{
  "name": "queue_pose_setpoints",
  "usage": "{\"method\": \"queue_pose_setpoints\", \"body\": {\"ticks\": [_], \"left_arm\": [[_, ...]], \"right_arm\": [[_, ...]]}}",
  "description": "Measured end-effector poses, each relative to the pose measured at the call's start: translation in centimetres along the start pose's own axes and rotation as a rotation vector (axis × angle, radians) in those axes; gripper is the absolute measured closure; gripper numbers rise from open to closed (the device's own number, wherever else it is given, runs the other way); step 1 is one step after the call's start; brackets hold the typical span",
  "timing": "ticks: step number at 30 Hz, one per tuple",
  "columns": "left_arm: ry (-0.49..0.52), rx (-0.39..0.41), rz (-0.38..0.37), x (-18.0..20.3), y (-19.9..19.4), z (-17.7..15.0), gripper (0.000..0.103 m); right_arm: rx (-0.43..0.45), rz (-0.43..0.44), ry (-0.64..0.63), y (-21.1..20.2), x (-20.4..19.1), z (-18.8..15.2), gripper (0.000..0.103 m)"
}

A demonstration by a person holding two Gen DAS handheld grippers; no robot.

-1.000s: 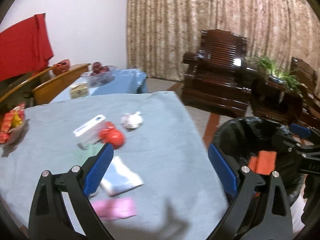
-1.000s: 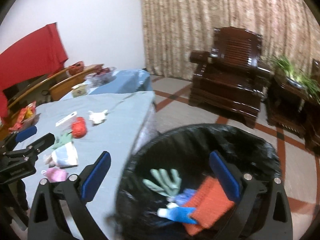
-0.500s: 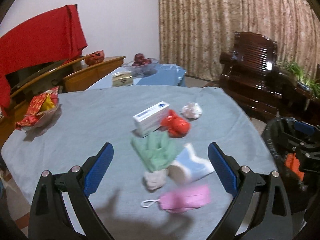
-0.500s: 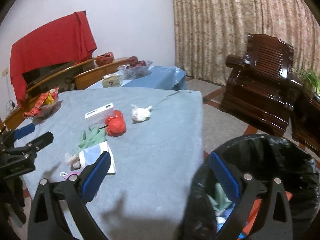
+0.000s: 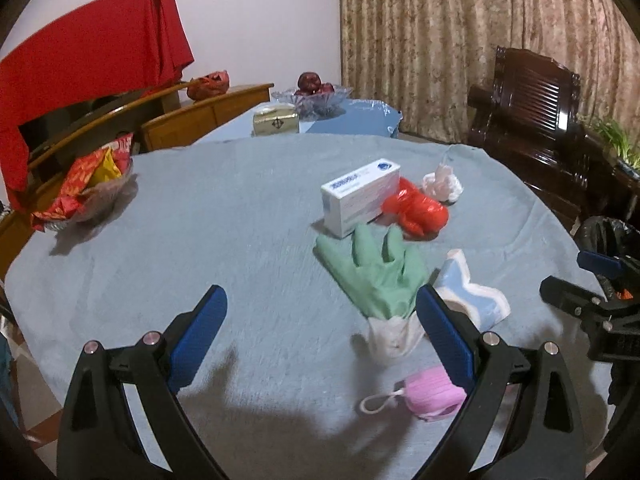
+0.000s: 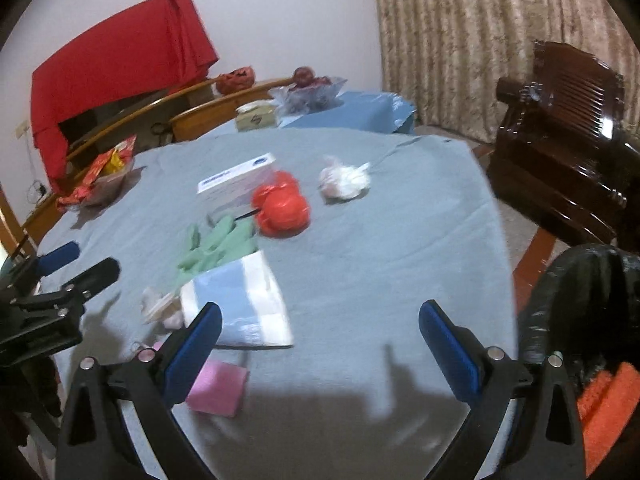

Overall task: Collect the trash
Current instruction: 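Grasp the blue-and-white packet with the right tool while the left tool grasps the green glove and white mask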

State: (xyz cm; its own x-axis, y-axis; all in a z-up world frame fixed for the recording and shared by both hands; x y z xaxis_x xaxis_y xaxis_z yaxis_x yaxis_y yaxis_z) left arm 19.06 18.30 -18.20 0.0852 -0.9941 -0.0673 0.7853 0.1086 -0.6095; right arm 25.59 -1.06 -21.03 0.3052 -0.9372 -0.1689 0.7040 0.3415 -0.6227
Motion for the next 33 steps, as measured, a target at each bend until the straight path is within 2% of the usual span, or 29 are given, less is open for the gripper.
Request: {"method": "queue_pose_setpoints", "body": {"ticks": [7,16,21,27,28,31,33], "left_arm": [[-0.025,-0.041,-0.001,-1.8,1.7,-1.5,0.01],[-0.041,-0.047,0.007,-3.5,2.0,-1.7,0.01],[-0.053,-0.053,0.001,-3.8,2.4,-2.0,0.01],[-0.057,-0.061,-0.005,-3.4,2.8,-2.1,0.01],[-0.057,-0.062,-0.006,-3.4,2.9,-2.2,0.01],[-0.058,-0.064,-0.009,-3.2,2.9,-2.1,0.01],[-0.057,-0.064,-0.013,-2.9,2.8,-2.1,0.01]], "right_arm": [[-0.034,0.048,-0.048,1.5,-2.5,-0.4,0.006],[-0.078,0.092,-0.096,4.3,-5.1,-0.5,0.006],[-0.102,0.08,-0.098,5.7,-4.9,-0.7,0.006],[-0.186,0.085,-0.064,7.6,-4.0,-1.5,0.006],[-0.188,0.088,-0.063,7.6,-4.0,-1.5,0.008],[-0.189,0.113,-0.076,7.5,-4.2,-1.6,0.027],[-0.196,0.131,-0.08,7.3,-4.4,-1.6,0.03]]}}
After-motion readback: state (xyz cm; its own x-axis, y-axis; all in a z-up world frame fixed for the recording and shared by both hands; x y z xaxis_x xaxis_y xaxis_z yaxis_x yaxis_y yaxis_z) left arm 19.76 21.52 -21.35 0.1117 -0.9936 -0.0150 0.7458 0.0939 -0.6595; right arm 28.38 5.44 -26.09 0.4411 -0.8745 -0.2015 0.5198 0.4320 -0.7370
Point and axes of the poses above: each gripper's, at about its wrist camera, not at the fingertips, and y roughly the way its jaws point, x to its right, z to its top, the point moved 6 cm from there along y, roughly the way its jaws point, and after that the axes turned 2 degrees about z, right-handed, at the moved point
